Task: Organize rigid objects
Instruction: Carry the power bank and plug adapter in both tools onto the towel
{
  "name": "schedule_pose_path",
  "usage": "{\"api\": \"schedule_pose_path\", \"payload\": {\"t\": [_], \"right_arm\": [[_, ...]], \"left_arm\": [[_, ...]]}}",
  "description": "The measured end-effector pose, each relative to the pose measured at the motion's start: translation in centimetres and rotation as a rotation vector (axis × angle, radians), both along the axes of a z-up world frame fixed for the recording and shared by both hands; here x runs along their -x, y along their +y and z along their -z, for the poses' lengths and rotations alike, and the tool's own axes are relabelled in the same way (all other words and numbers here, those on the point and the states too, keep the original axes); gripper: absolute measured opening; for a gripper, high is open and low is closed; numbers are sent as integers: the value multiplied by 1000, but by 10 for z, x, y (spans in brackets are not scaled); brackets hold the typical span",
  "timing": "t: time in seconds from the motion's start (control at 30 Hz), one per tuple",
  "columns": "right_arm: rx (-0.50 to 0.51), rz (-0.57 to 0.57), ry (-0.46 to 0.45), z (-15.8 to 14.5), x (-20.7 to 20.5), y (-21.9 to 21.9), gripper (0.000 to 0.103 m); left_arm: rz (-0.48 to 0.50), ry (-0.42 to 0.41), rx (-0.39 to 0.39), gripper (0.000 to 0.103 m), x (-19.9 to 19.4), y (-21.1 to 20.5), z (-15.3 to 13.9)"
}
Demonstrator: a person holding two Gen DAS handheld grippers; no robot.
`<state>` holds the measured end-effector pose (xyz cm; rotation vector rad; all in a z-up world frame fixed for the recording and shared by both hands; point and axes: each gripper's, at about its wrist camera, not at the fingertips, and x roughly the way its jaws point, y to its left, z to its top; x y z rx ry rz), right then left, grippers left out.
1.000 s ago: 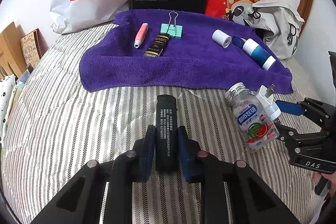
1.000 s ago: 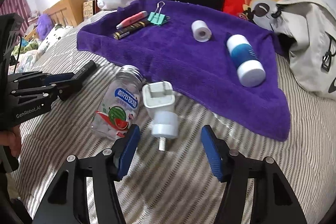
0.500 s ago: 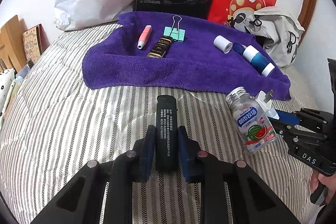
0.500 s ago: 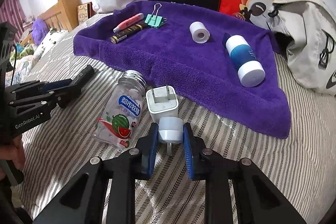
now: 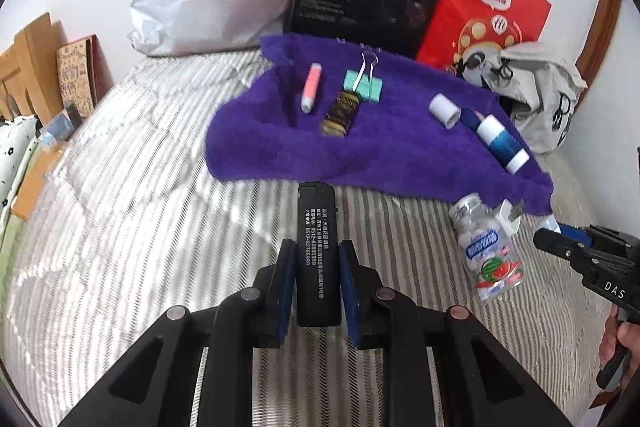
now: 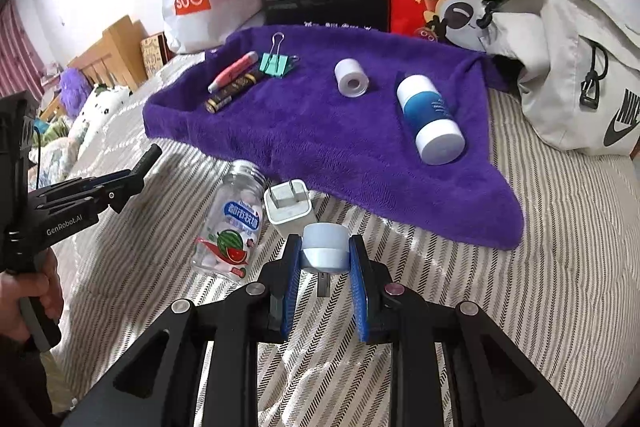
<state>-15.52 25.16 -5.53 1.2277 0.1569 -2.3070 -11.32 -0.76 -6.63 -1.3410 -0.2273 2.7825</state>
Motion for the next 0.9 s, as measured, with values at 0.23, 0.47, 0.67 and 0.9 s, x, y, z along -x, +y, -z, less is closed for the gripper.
{"api": "schedule_pose_path", "payload": {"t": [0.23,0.47,0.67,0.9], "right_arm": [[23,5,9,-12,8,3,23],[35,10,32,-30,22,3,23],[63,28,53,-46,42,4,23],[66,37,49,-49,64,-2,23]], "left_arm": [[16,38,25,21,7,-2,-25],[54,80,49,21,24,6,-49],[93,109,61,21,46,16,-63],[126,117,57,21,74,27,-67]]}}
